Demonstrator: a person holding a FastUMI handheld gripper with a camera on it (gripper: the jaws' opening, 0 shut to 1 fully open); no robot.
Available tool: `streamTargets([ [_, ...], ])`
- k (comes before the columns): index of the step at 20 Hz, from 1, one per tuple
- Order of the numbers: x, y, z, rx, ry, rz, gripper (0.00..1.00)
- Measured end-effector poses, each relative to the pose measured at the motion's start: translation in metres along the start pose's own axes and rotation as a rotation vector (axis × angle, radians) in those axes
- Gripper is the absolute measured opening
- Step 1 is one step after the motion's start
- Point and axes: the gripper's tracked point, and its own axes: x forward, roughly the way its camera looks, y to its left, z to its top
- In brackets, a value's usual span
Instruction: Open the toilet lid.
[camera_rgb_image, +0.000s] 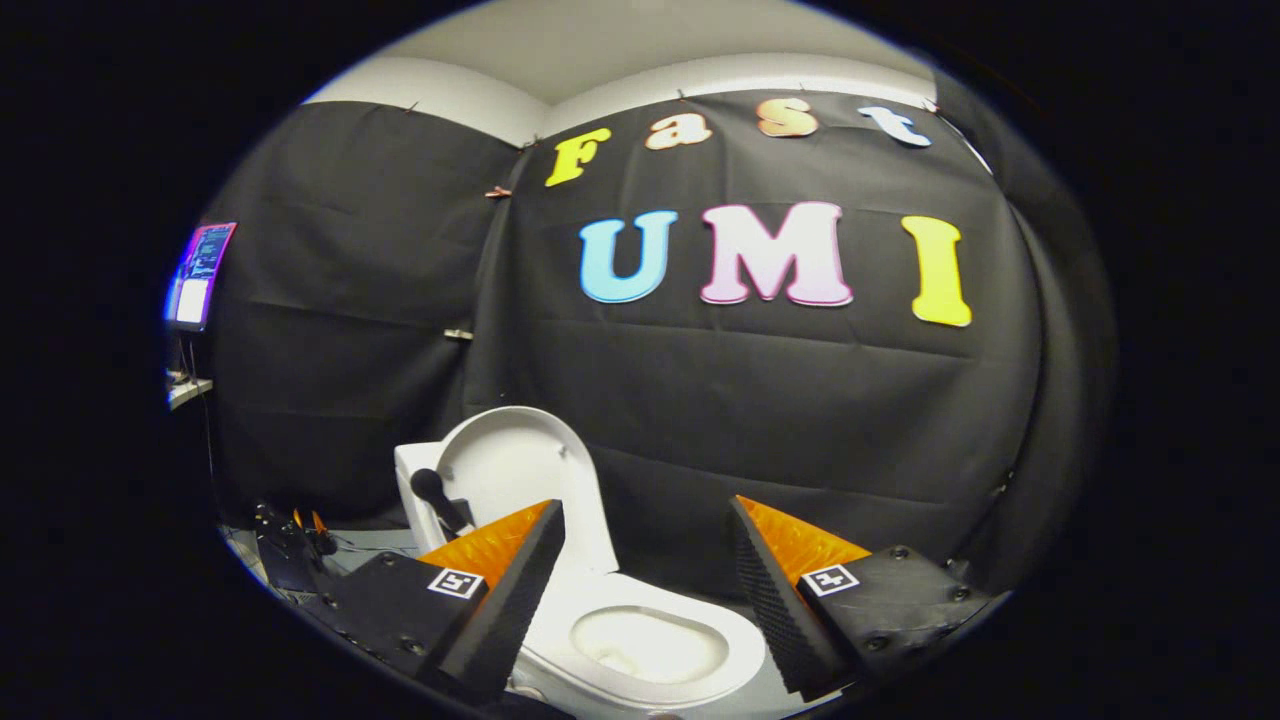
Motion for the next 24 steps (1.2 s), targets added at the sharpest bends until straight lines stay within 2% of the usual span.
streamTargets([
  [4,-0.018,-0.056,0.002,0.046,-0.022,-0.114,0.99],
  [7,-0.036,-0.091,-0.006,0.036,-0.011,-0.22,0.99],
  [11,-0.064,-0.119,-0.024,0.037,-0.011,-0.295,1.0],
  [17,-0.082,-0.136,-0.06,0.142,0.026,-0.321,1.0],
  [24,-0.09,-0.143,-0.058,0.143,0.011,-0.319,0.99],
])
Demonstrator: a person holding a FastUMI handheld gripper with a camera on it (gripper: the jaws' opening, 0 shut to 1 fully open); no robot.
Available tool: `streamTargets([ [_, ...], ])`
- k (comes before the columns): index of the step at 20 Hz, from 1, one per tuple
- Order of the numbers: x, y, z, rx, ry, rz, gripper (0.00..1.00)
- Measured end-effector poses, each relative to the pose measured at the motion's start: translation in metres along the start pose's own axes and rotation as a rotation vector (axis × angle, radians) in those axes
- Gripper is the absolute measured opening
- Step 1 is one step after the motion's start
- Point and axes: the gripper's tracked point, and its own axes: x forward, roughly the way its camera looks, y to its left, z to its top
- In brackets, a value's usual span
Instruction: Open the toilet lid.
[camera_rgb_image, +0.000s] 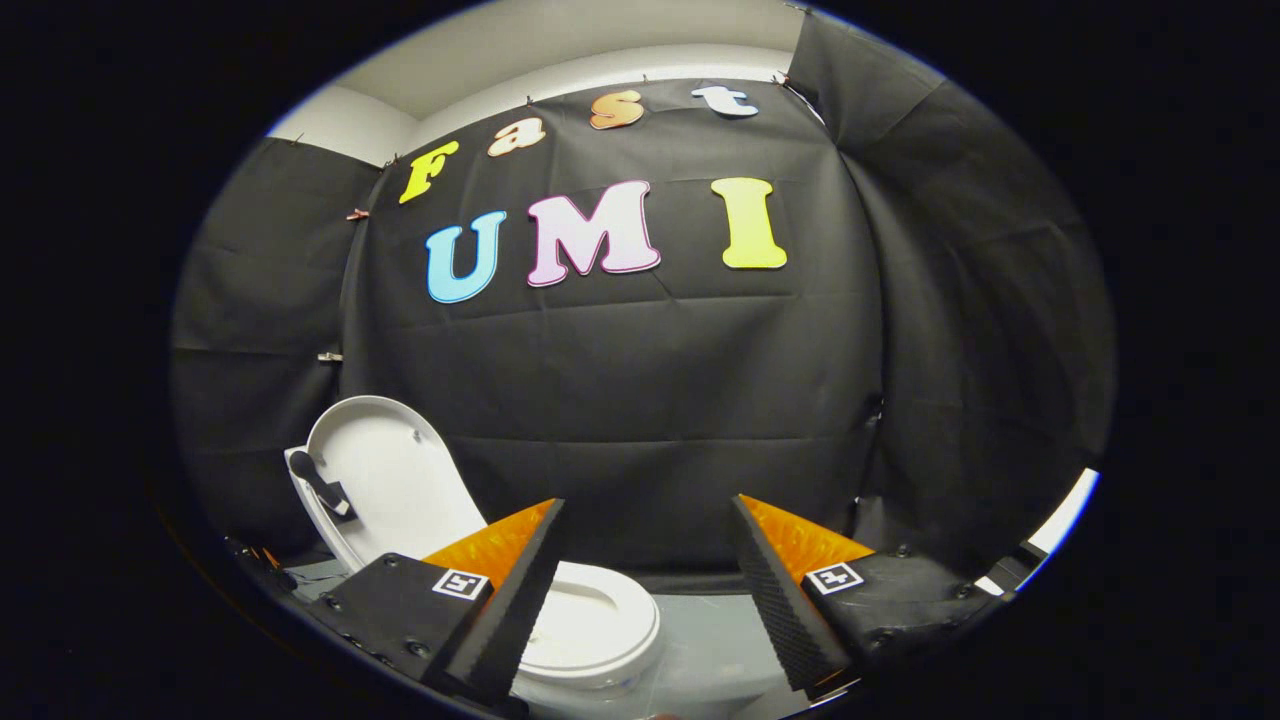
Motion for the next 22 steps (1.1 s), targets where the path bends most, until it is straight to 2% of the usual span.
streamTargets([
  [10,-0.003,0.026,-0.003,-0.087,-0.005,0.057,0.99],
  [22,-0.004,0.025,-0.005,-0.075,-0.005,0.061,0.99],
])
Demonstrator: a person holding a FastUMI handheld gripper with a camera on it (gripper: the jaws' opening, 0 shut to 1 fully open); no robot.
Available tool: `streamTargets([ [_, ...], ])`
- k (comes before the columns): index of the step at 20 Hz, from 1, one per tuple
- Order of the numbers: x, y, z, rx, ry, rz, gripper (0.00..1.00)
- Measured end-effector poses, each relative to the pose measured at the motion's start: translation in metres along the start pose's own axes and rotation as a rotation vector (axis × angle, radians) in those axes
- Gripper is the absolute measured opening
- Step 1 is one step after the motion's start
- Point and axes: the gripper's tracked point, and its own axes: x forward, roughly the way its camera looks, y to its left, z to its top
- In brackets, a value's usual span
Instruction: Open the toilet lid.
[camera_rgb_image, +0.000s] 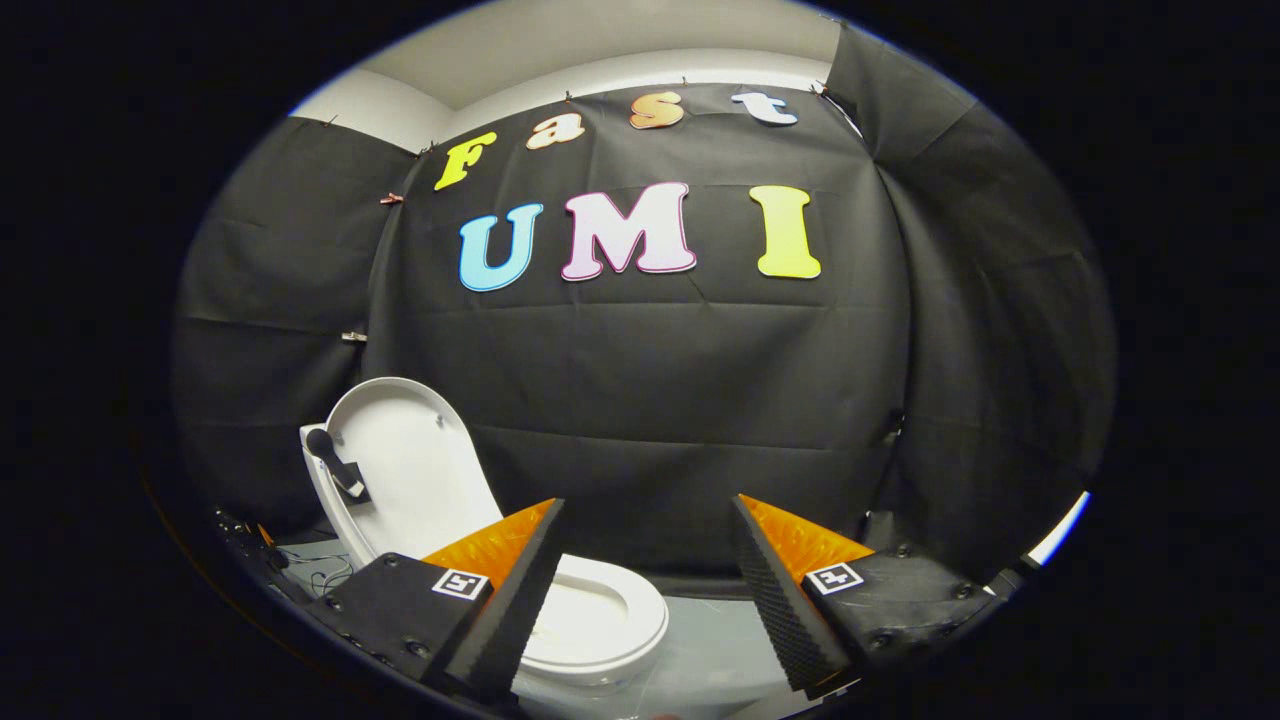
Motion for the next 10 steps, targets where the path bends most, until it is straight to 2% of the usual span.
streamTargets([
  [10,0.0015,0.0035,-0.0088,-0.004,0.024,0.014,0.99],
])
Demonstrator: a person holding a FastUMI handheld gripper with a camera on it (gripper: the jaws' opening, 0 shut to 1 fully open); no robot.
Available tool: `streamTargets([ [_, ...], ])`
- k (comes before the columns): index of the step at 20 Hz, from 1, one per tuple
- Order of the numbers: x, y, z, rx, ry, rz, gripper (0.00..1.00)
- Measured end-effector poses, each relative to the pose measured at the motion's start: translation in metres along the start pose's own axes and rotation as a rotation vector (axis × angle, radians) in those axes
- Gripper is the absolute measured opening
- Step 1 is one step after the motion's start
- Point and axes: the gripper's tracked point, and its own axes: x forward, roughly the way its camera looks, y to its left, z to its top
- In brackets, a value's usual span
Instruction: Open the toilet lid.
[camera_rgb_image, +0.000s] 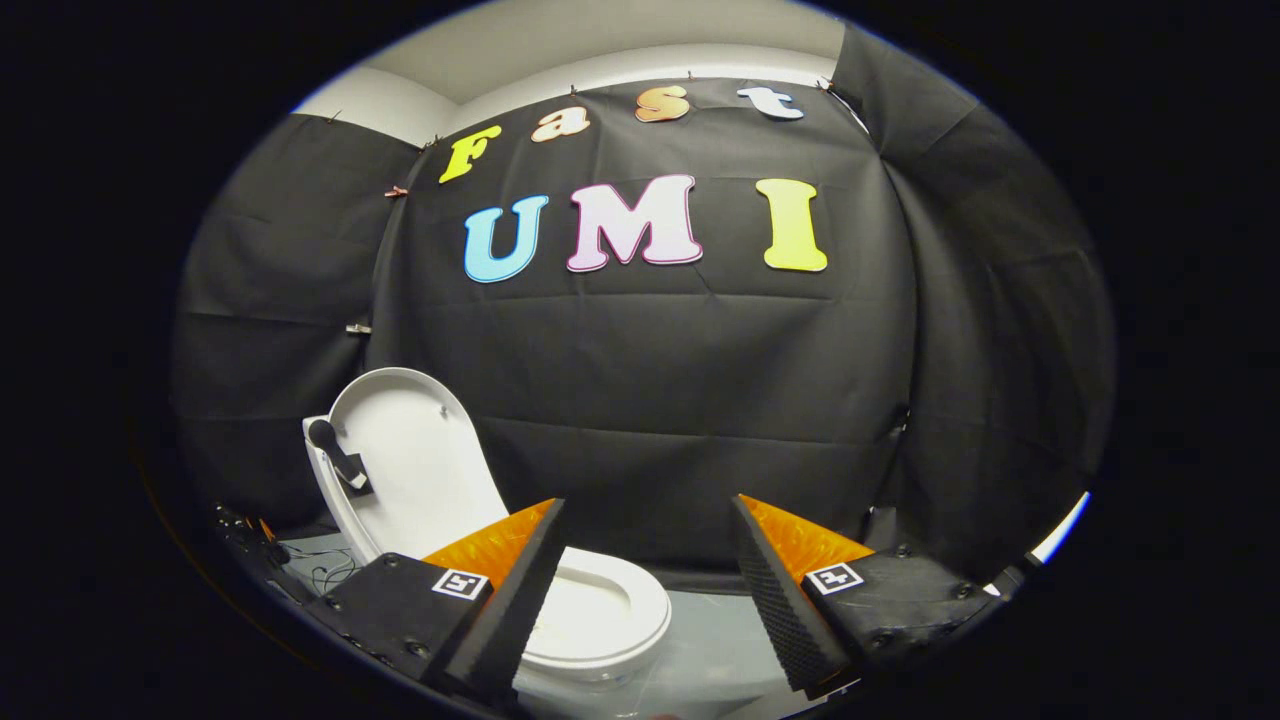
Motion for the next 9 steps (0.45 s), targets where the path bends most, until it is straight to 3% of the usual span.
streamTargets([
  [9,-0.0004,0.0063,0.0056,-0.012,-0.021,0.023,0.99],
])
